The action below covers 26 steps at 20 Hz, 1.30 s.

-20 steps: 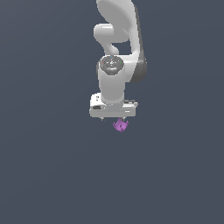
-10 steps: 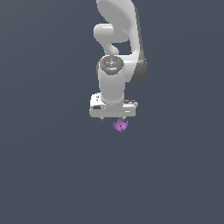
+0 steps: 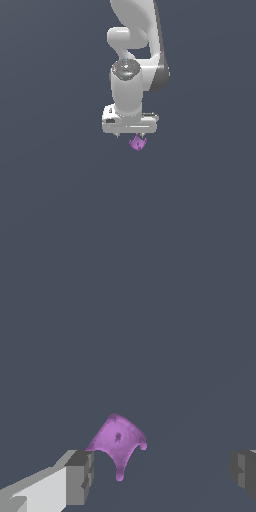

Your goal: Pick up the object and move it to a goal position.

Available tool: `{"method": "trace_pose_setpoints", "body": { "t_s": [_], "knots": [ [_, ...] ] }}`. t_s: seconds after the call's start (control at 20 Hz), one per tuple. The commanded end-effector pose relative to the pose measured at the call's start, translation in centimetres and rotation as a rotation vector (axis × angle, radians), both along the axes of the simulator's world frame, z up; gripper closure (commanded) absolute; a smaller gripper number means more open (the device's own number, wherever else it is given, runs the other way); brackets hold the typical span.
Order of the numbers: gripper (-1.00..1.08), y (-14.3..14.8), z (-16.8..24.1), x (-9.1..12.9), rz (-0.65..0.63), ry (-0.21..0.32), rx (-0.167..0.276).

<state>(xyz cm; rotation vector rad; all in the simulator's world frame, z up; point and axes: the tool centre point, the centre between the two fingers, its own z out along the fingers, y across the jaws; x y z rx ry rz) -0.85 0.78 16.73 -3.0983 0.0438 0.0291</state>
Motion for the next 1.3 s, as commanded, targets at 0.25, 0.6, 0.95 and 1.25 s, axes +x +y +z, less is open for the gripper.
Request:
{"method": "trace_pose_setpoints", "body": {
  "t_s": [0.25,0.6,0.95,1.25],
  "knots": [
    [-0.92,0.2,-0.3,-0.1,-0.023,0.001,-0.001],
    [-0.92,0.8,-1.3,-0.6,-0.101,0.002,-0.007],
    [-0.92,1.8,-3.0,-1.4,-0.235,0.004,-0.017],
    [-0.92,2.8,-4.6,-2.4,-0.374,0.004,-0.027]
  ]
}}
